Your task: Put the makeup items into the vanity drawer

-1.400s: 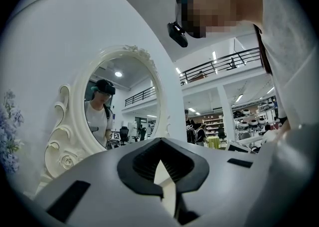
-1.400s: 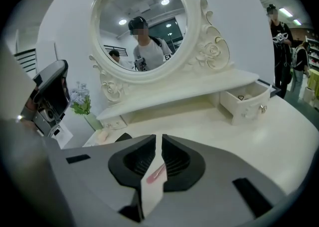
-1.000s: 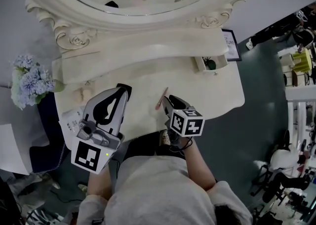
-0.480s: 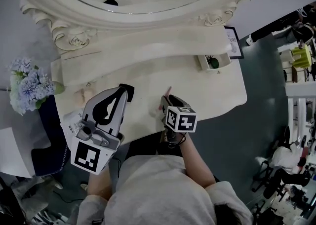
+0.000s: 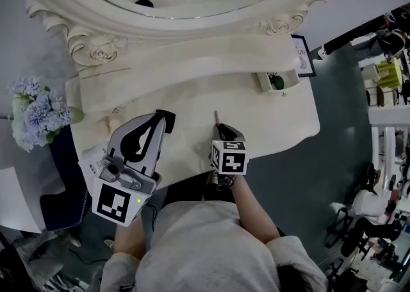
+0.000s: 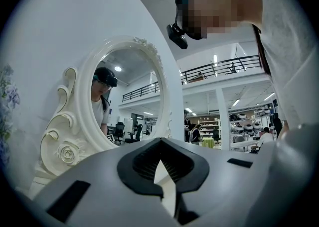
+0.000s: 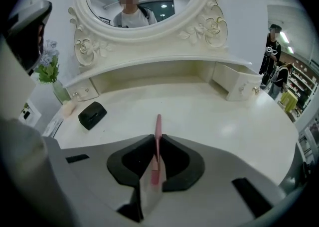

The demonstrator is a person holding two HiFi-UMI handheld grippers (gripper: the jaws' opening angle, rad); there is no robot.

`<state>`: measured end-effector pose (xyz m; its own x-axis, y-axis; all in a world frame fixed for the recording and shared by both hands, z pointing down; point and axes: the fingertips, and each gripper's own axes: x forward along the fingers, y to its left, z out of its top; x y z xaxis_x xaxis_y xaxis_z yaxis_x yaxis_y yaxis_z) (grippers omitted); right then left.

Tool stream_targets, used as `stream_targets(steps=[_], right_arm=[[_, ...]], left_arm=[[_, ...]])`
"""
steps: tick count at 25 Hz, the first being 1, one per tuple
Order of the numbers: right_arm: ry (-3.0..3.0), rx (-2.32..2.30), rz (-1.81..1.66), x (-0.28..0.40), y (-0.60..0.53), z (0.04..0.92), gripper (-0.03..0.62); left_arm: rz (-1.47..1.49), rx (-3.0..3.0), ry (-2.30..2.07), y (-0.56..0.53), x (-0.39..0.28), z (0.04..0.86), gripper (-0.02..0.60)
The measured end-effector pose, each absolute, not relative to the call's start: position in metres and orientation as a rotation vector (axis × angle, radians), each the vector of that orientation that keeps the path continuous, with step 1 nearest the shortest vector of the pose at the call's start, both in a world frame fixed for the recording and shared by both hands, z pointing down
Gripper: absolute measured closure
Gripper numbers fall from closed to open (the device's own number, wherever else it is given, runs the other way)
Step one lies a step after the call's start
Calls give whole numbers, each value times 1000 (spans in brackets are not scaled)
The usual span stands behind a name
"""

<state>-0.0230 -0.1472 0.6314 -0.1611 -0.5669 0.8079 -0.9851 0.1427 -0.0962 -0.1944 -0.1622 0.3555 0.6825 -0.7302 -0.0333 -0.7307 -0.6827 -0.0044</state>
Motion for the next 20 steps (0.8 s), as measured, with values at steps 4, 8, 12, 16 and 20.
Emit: stream_targets(steps=[4, 8, 12, 16, 20], right_arm=[[-1820, 1488, 867, -23, -147, 632, 540], [-1849, 1514, 891, -20, -147, 625, 540], [-1916, 1537, 858, -19, -154, 607, 540], [-2017, 1555, 808, -22, -161, 580, 540], [-2114, 1578, 745, -24, -166, 551, 540]], left_arm=[[54, -2862, 1250, -162, -197, 355, 574], [47, -2859, 1255, -162, -197, 354, 574], [34, -2855, 1256, -161, -196, 354, 574], [23, -2855, 1260, -160, -194, 354, 574], [23, -2846, 1255, -158, -192, 353, 574]])
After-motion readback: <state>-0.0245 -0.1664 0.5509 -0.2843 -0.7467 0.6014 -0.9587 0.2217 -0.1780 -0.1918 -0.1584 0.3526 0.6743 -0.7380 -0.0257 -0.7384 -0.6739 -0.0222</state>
